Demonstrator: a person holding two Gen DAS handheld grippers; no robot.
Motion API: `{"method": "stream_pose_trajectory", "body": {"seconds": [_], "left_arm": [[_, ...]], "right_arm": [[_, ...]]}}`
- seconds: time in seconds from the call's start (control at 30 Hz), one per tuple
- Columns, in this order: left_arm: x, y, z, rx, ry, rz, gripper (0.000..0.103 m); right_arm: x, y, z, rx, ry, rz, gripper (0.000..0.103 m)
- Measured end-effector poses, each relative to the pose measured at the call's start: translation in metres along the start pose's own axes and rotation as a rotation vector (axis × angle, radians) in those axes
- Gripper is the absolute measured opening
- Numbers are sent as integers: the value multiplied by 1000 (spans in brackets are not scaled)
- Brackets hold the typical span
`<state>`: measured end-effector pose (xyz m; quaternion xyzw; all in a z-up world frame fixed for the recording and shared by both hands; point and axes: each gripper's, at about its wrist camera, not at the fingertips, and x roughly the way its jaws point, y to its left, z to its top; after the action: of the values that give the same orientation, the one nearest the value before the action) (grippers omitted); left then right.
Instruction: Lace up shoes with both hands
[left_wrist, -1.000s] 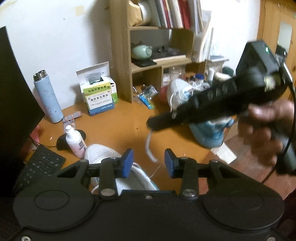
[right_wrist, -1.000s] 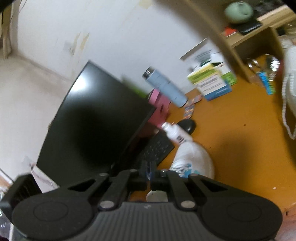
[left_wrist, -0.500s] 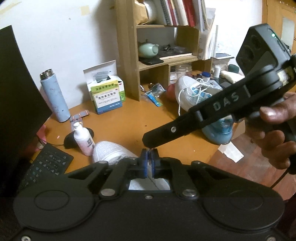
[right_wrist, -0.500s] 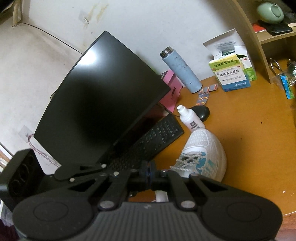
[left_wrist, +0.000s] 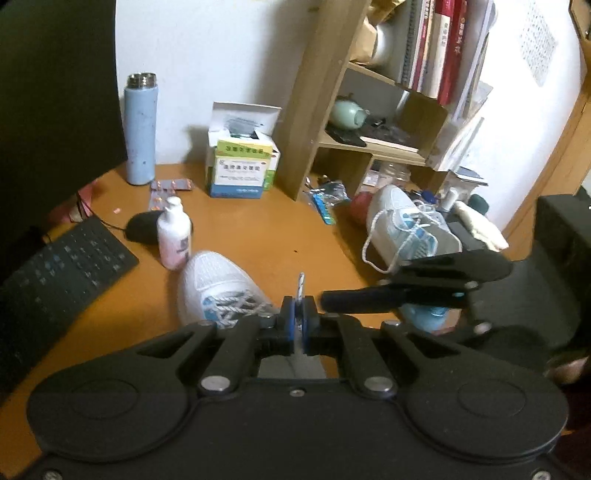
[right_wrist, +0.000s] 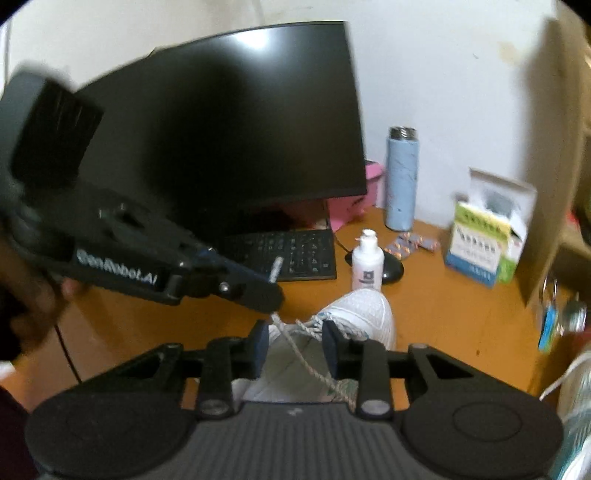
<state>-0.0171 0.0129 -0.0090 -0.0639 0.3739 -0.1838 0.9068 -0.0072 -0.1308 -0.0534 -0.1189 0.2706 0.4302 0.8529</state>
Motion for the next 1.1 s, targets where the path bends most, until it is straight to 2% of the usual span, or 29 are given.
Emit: {"method": "stream_pose_trajectory", "body": {"seconds": [0.03,0.07,0.1,0.2,0.27,0.3,0.33,0.43,0.47,0.5,0.53,0.73,0.8,0.83,1.0,1.1], "left_arm": [[0,0,0,-3,2,-1,2],[0,-1,-1,-6,2,3,2],[-1,-1,-2,-5,4,3,2],[-2,1,-3,-7,6,7,2],[-3,0,-3,9,11,8,9],[-4,0,-3,10,4,17,18],[-5,1,-3,8,1,11,22],[-6,1,-3,8,-9,11,22],[-6,1,-3,6,-15,10,22],[-6,1,-3,3,-21,9,15],[-6,1,-2,1,-27,8,2],[-5,7,-3,-22,-35,23,0],[-4,11,-3,-36,-27,14,0],[-4,13,-3,-43,-25,11,0],[-5,14,-3,-46,-15,1,0],[-5,14,-3,-42,-9,-4,0]], "right_arm": [[3,3,0,-21,-2,-4,31],[5,5,0,-31,-3,2,22],[7,5,0,-32,-5,9,8],[8,6,-1,-34,-13,10,4],[6,7,-2,-41,-11,6,4],[5,8,-3,-47,-10,2,4],[4,9,-3,-55,-9,-4,4],[4,10,-4,-59,-4,-8,4],[4,10,-5,-64,-1,-11,4],[4,11,-5,-64,3,-10,4],[4,11,-5,-64,5,-10,4],[0,14,-5,-62,1,-28,6],[-1,16,-4,-75,4,-33,23],[-2,17,-4,-83,3,-34,26],[-1,23,-3,-135,-5,-17,25],[0,25,-2,-162,-4,-18,19]]}}
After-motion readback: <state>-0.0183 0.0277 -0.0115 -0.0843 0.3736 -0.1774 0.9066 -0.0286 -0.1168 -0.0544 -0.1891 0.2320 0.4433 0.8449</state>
